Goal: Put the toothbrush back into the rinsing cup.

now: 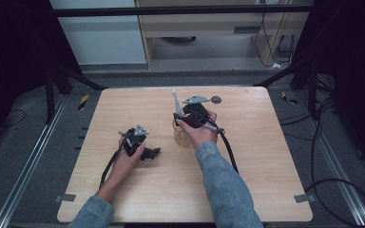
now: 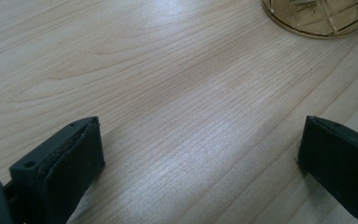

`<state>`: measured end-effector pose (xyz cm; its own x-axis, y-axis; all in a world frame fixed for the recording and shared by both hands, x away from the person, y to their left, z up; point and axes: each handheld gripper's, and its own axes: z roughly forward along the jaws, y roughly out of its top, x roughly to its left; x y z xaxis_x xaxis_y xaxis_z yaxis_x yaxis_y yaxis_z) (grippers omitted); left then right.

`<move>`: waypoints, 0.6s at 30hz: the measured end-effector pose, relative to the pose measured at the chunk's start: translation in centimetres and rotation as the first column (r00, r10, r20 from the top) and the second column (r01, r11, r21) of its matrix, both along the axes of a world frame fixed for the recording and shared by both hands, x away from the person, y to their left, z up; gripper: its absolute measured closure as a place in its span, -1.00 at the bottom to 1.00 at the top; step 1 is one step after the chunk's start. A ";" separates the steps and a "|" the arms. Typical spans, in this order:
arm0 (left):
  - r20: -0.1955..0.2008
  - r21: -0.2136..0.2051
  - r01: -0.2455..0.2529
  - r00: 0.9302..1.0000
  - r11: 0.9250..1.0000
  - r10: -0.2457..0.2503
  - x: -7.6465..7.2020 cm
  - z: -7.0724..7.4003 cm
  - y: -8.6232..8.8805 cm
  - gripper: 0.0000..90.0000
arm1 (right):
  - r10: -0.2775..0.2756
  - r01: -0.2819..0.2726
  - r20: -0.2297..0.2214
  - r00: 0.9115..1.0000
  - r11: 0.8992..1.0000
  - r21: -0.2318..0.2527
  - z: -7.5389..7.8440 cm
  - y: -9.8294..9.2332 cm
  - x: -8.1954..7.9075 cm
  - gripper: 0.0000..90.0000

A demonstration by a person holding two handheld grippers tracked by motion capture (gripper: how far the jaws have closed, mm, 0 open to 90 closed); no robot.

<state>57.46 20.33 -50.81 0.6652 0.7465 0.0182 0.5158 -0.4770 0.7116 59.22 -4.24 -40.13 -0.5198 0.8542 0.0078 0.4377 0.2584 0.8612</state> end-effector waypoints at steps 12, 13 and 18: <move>0.002 0.002 0.002 1.000 1.000 -0.002 0.0 0.0 0.0 -1.00 | -0.007 0.007 -0.004 1.000 1.000 0.004 0.7 -0.6 -0.4 -0.48; 0.002 0.002 0.002 1.000 1.000 -0.002 0.0 0.0 0.0 -1.00 | -0.006 0.006 -0.002 1.000 1.000 0.001 0.7 -0.6 -0.4 -0.50; 0.002 0.002 0.002 1.000 1.000 -0.002 0.0 0.0 0.0 -1.00 | -0.011 0.011 -0.016 1.000 1.000 0.008 1.1 -0.9 -0.7 -0.65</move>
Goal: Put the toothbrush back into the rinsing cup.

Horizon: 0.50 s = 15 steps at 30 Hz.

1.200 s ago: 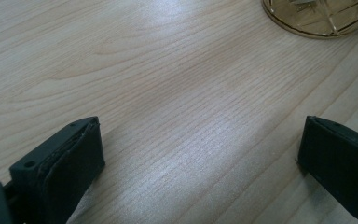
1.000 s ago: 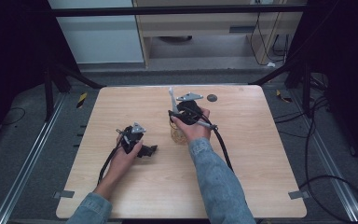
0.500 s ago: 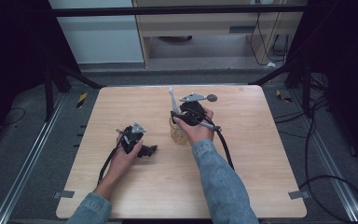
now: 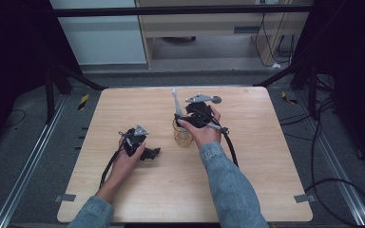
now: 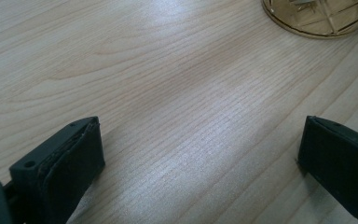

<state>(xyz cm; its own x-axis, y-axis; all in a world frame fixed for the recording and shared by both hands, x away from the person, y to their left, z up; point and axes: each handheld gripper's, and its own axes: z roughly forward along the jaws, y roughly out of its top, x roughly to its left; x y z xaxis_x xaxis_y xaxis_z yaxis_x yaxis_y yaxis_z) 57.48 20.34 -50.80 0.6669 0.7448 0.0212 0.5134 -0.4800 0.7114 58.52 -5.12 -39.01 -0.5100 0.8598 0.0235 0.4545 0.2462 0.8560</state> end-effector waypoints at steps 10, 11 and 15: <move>0.000 0.000 0.000 1.000 1.000 0.000 0.0 0.0 0.0 -1.00 | 0.003 -0.003 -0.007 1.000 0.999 -0.033 0.5 -0.8 -0.6 -0.77; 0.000 0.000 0.000 1.000 1.000 0.000 0.0 0.0 0.0 -1.00 | 0.002 -0.002 -0.003 1.000 0.999 -0.041 0.5 -0.9 -0.7 -0.78; 0.000 0.000 0.000 1.000 1.000 0.000 0.0 0.0 0.0 -1.00 | -0.001 0.002 0.001 1.000 0.998 -0.057 0.6 -1.4 -1.0 -0.82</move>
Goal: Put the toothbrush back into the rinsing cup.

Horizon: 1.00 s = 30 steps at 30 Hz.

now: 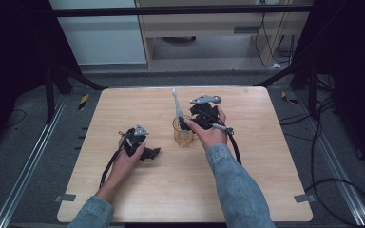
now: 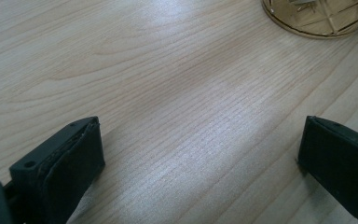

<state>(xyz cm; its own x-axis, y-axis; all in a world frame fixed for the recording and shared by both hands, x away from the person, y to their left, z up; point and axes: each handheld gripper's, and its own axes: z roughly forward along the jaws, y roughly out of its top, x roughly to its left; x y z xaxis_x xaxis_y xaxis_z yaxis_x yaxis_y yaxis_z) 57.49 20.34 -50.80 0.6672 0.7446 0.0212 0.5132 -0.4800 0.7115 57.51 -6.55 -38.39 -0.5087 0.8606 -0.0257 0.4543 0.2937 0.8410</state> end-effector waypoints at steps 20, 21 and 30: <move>-0.003 0.001 0.000 1.000 1.000 0.000 0.0 0.0 0.0 -1.00 | -0.083 0.084 0.025 0.996 0.996 -0.023 0.2 -4.9 -1.4 -0.79; -0.003 0.001 0.000 1.000 1.000 0.000 0.0 0.0 0.0 -1.00 | -0.085 0.086 0.022 0.996 0.996 -0.025 0.3 -5.2 -1.5 -0.79; -0.003 0.001 0.000 1.000 1.000 0.000 0.0 0.0 0.0 -1.00 | -0.110 0.111 0.018 0.994 0.993 -0.051 0.3 -7.2 -2.3 -0.75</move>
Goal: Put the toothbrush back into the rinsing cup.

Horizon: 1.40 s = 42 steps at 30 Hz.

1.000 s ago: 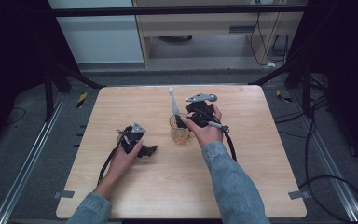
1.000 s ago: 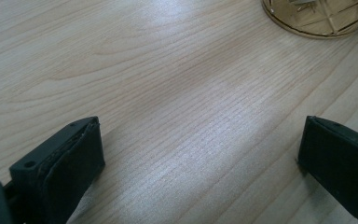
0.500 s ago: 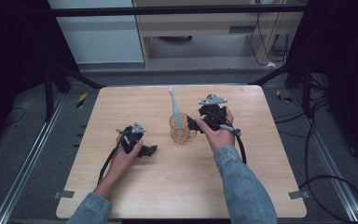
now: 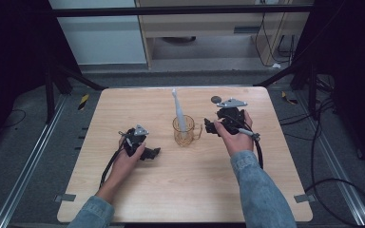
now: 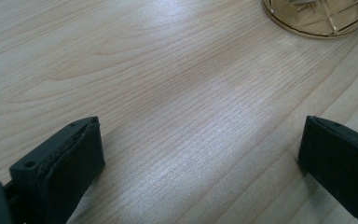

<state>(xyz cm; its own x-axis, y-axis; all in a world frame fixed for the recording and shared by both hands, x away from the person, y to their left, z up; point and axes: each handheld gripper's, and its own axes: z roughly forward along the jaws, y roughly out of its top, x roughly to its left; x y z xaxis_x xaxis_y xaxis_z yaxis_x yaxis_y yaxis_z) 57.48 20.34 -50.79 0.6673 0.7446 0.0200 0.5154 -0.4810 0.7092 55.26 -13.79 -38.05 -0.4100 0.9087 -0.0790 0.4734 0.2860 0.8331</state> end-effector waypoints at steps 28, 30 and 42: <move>0.001 0.000 0.000 1.000 1.000 0.000 0.0 0.0 0.0 -1.00 | -0.083 0.083 -0.029 0.996 0.997 -0.006 -1.2 -5.0 -2.0 -0.75; 0.001 0.001 0.000 1.000 1.000 0.000 0.0 0.0 0.0 -1.00 | -0.091 0.091 -0.031 0.995 0.996 -0.004 -1.2 -5.3 -2.1 -0.75; 0.001 0.001 0.001 1.000 1.000 -0.001 0.0 0.0 0.0 -1.00 | -0.127 0.127 -0.040 0.991 0.992 -0.001 -1.7 -7.0 -2.8 -0.75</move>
